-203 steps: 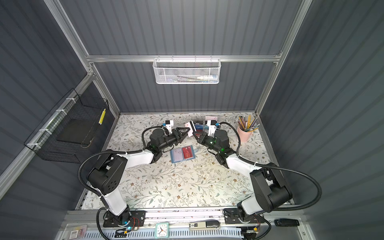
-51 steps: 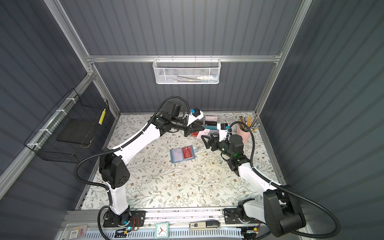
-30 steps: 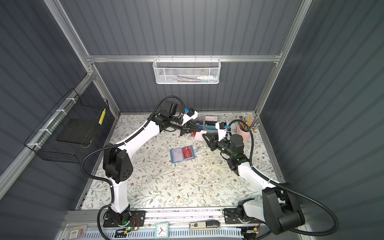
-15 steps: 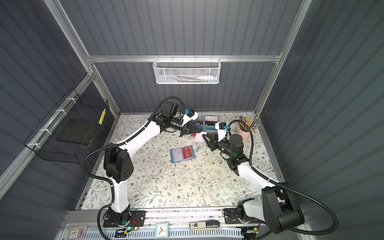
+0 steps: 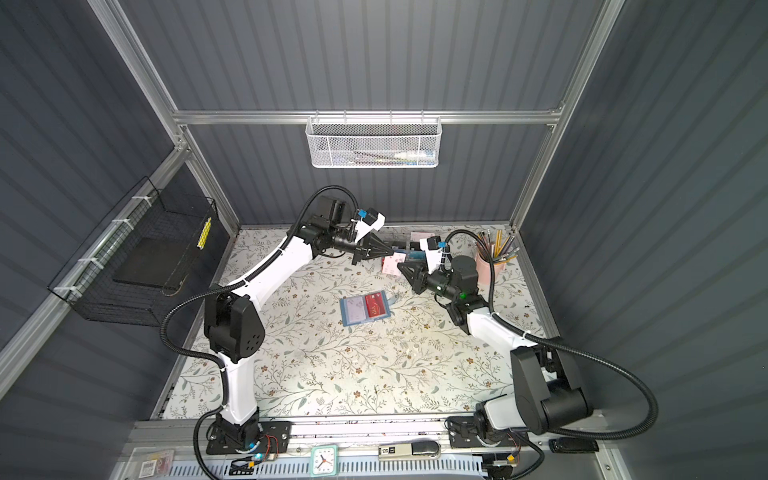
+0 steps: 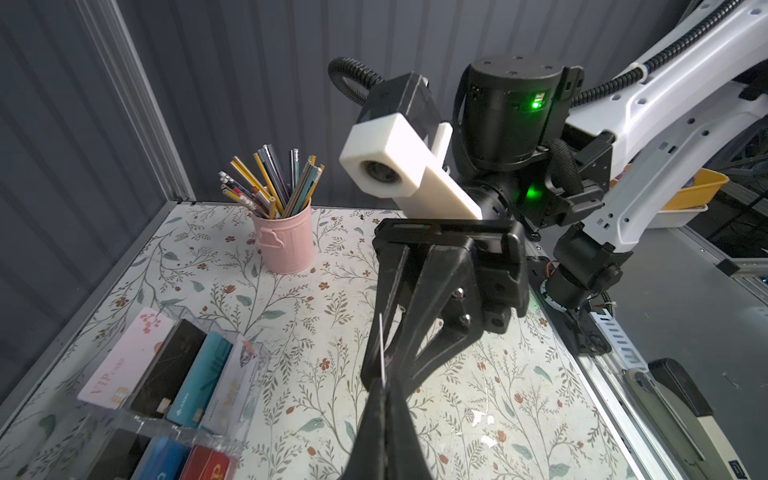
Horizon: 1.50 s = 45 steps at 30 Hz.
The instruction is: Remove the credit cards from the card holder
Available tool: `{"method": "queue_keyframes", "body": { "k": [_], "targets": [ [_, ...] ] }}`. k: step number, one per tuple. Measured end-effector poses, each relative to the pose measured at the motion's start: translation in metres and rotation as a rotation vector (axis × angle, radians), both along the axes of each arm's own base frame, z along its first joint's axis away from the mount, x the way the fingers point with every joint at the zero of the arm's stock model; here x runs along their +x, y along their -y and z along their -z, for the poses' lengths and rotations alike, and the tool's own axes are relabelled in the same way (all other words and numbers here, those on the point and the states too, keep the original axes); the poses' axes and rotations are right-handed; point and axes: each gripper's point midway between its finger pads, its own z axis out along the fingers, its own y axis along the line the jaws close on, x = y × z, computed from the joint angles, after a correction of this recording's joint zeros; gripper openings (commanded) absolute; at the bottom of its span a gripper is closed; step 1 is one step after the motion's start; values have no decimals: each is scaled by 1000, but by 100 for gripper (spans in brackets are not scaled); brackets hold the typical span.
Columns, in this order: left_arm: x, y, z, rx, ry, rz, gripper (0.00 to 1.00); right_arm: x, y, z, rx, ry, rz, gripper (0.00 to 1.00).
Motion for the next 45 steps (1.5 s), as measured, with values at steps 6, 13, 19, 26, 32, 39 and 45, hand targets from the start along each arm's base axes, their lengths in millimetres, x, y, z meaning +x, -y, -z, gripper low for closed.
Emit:
{"method": "queue_keyframes", "body": {
  "k": [6,13,19,26,32,39,45],
  "targets": [
    [20,-17,-11,-26,14,-44,0,20,-19,-12,-5,17,-76,14],
    [44,-34,-13,-50,-20,-97,0,31,-37,-17,-5,27,-175,3],
    [57,-42,-15,-75,-61,-123,14,42,-47,-17,-2,28,-214,0],
    [66,-43,-17,-104,-78,-149,89,45,-55,-23,3,39,-246,0],
    [87,-55,0,-132,-174,-239,100,46,-55,-23,14,28,-240,0],
    [131,-124,16,-250,-304,-600,100,45,-44,-15,57,-13,-156,0],
    [131,-144,10,-335,-434,-804,100,45,-25,-8,156,-48,-61,0]
  ]
}}
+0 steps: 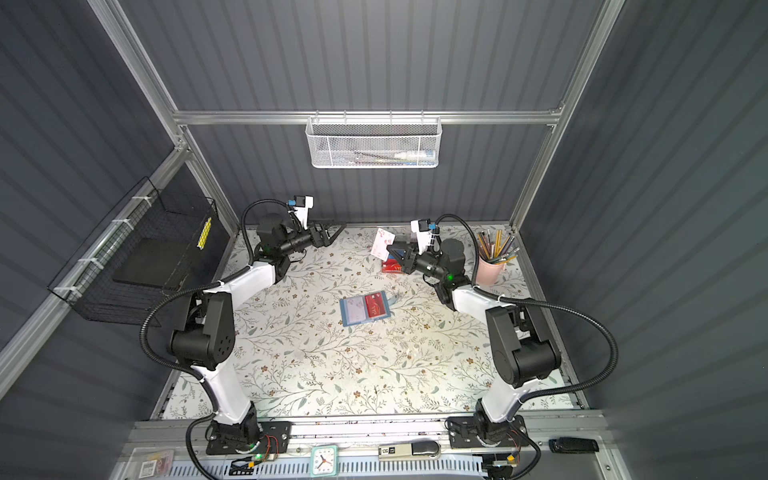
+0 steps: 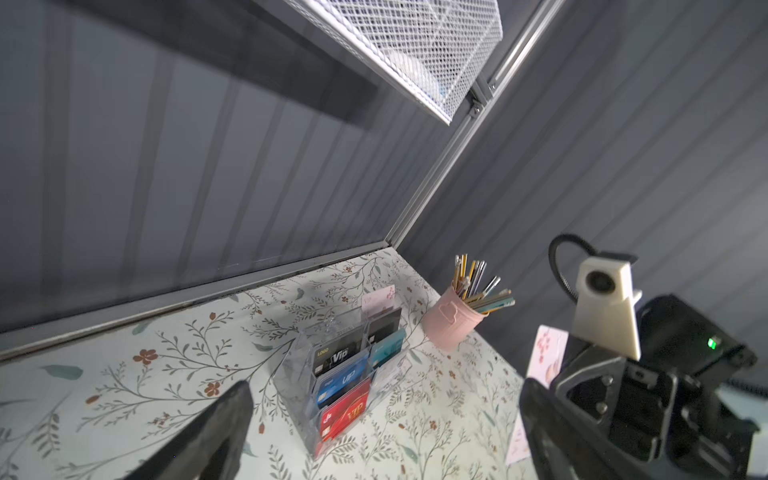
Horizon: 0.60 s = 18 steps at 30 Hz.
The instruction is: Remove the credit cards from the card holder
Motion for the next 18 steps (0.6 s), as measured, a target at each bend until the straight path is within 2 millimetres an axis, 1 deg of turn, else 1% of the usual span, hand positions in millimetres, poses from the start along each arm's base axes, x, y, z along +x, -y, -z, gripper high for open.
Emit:
{"method": "queue_keyframes", "body": {
  "k": [2,4,6,8,10,15,18],
  "targets": [
    [4,3,2,30,-56,-66,100,0,4,1,24,-10,23,0],
    [4,8,7,96,-92,-143,100,0,7,2,44,-17,39,0],
    [-5,19,14,185,-122,-206,100,-2,9,2,62,-26,53,0],
    [-14,27,16,253,-125,-241,100,-3,11,1,78,-30,65,0],
    [-23,31,18,319,-125,-276,100,-4,13,-2,98,-28,74,0],
    [-28,11,27,542,-103,-445,100,-6,18,-6,150,-36,97,0],
    [-34,-1,24,673,-49,-516,100,-7,21,-10,186,-38,110,0]
  ]
}}
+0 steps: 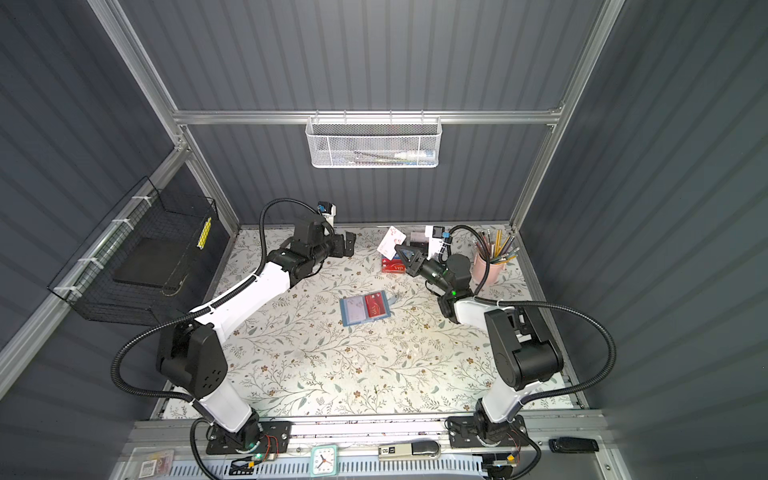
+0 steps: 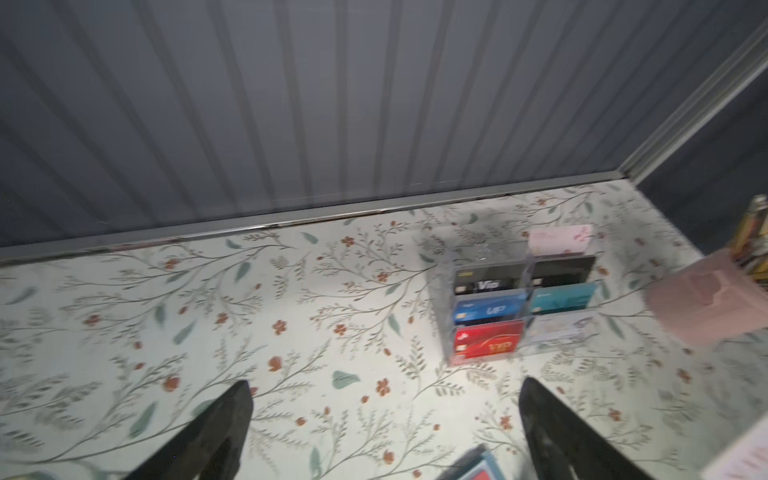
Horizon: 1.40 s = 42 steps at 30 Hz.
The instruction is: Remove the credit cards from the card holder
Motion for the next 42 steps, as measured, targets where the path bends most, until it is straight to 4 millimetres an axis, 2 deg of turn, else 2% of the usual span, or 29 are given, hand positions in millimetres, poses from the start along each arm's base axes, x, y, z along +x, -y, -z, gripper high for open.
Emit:
{"method": "queue_keyframes", "body": {
  "k": [3,6,10,13,14,19,27,32,34,39,42],
  "targets": [
    [-4,-10,-13,90,53,-44,100,-2,3,-6,34,11,8,0],
    [-10,-24,-27,106,112,-110,100,0,4,-10,68,25,15,0],
    [-12,-56,-31,74,124,-185,100,3,6,-8,92,19,22,0],
    [-7,-65,-37,13,114,-199,100,4,7,-9,111,24,29,0],
    [-6,-62,-38,-21,102,-185,100,4,8,-10,119,30,30,0],
    [-10,-18,-33,-293,-4,-64,100,6,10,-13,138,36,44,0],
    [-5,52,5,-837,-276,-3,100,6,11,-17,150,52,50,0],
    [-6,85,23,-1070,-381,23,100,6,12,-18,154,55,52,0],
    [-9,98,17,-1140,-391,57,100,6,12,-19,156,53,51,0],
    [-17,118,-18,-1292,-350,177,100,7,14,-19,162,48,58,0],
    [-22,126,-32,-1349,-327,247,90,9,19,-19,168,41,66,0]
  ]
}}
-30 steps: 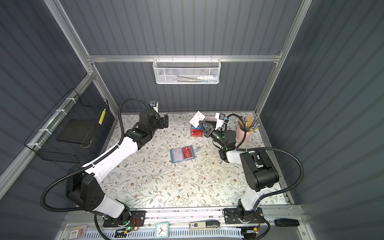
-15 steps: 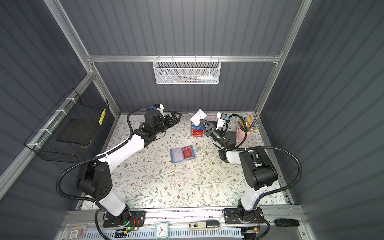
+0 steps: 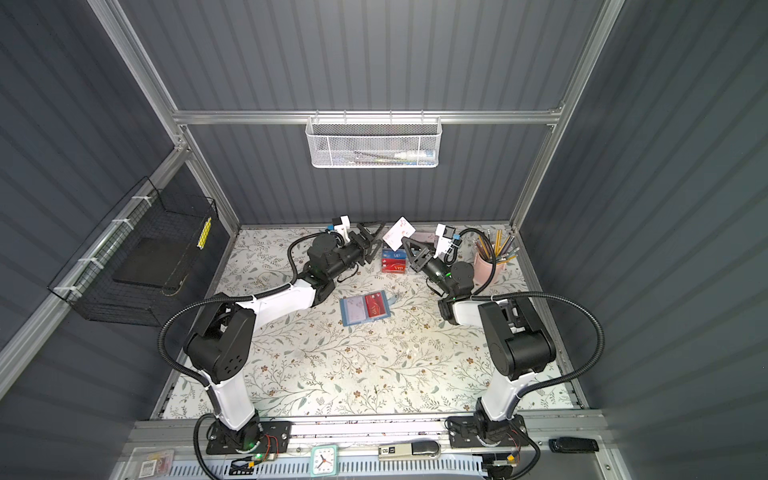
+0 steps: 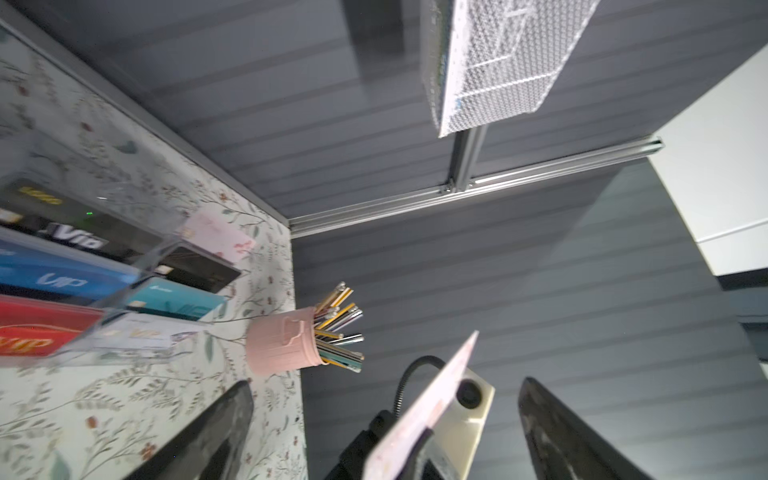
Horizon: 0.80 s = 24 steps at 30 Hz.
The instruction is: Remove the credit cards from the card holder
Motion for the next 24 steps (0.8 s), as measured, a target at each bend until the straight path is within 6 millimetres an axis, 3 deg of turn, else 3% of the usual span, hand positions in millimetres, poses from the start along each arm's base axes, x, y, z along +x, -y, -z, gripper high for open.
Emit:
{"method": "queue_keyframes", "body": {
  "k": [5,11,15,19,24],
  "targets": [
    [-2,12,6,-44,19,49,73,1,3,1,3,-8,5,0],
    [-8,21,11,-37,31,99,41,2,7,2,9,-19,-1,0],
    [-13,26,4,-35,63,128,37,4,7,7,12,-36,-11,0],
    [-13,30,-3,-36,90,144,26,10,8,7,24,-37,-17,0],
    [-12,32,0,-25,91,149,22,11,7,7,33,-41,-28,0]
  ]
}}
